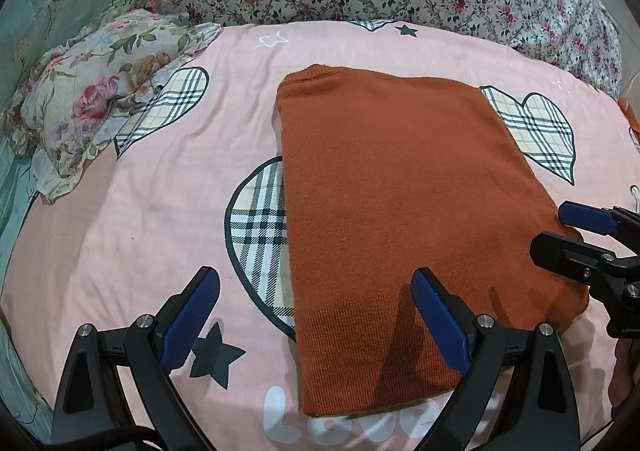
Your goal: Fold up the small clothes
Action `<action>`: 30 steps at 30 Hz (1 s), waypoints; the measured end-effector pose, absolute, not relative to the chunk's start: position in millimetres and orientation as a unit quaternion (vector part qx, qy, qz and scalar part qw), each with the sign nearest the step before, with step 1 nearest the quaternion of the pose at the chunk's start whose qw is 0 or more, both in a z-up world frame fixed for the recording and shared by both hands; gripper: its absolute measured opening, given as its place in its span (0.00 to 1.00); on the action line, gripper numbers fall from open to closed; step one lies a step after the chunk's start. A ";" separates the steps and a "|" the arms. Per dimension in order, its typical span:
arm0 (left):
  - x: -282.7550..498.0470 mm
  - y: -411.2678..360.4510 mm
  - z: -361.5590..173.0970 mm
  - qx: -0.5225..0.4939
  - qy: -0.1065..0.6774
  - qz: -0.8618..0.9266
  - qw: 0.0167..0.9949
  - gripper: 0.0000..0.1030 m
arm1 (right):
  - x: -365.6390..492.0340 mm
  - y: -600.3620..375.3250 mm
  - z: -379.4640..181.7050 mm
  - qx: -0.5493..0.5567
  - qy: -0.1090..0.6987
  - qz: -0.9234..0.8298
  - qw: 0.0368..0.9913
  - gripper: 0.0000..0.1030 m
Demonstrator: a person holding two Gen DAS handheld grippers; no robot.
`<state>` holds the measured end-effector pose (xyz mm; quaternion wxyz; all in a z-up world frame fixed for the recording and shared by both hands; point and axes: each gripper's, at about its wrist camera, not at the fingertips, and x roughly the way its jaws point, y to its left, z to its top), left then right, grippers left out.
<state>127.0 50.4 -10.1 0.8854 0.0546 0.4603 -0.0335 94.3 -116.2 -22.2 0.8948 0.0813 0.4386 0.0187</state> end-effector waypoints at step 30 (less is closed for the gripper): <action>129.5 47.0 -7.1 0.058 0.459 -0.035 0.886 0.94 | 94.5 -119.3 -20.4 0.083 0.436 0.014 0.896 0.85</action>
